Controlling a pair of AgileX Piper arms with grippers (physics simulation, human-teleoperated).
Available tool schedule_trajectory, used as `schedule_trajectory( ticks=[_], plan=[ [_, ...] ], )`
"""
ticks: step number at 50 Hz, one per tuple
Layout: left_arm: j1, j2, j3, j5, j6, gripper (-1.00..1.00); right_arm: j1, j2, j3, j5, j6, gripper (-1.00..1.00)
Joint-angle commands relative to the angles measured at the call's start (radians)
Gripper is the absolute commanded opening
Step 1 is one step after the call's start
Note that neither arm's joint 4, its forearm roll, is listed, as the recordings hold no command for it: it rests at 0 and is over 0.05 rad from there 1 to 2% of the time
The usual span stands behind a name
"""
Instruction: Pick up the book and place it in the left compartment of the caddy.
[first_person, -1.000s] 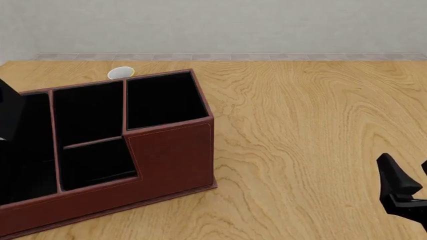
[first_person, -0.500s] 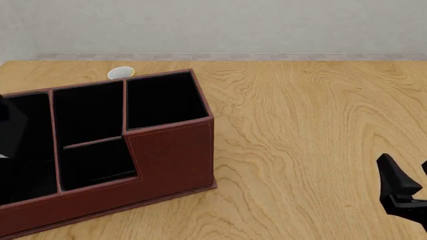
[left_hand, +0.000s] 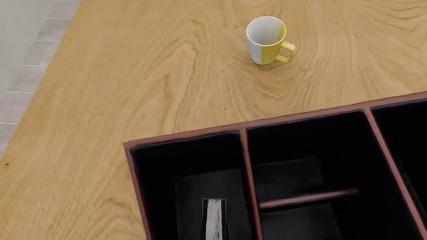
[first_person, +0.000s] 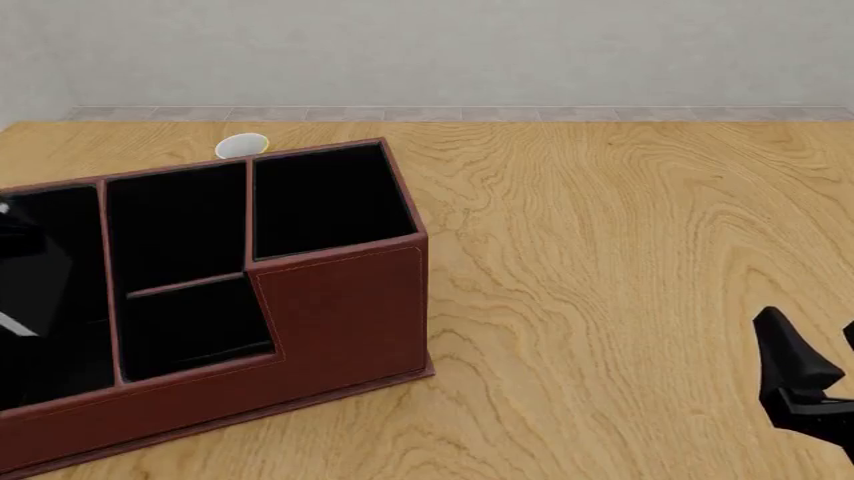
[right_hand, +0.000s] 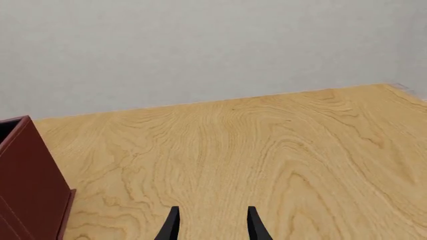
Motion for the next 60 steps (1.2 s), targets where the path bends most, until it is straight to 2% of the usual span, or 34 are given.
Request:
schedule_trajectory(
  ticks=[1,35,42,60],
  plan=[
    [0.022,0.034,-0.001,-0.011,0.002,-1.00,-0.002,-0.002,0.000,0.001,0.003,1.00],
    [0.011,0.086,0.041,-0.024,-0.023,-1.00,-0.007,-0.014,0.000,0.010,0.008,1.00],
    [0.033,0.093,0.062,-0.051,0.012,-1.00,-0.009,-0.011,-0.001,0.008,0.010,1.00],
    [0.062,0.095,0.083,-0.075,0.036,-1.00,-0.008,-0.006,0.000,0.003,0.009,1.00]
  ],
)
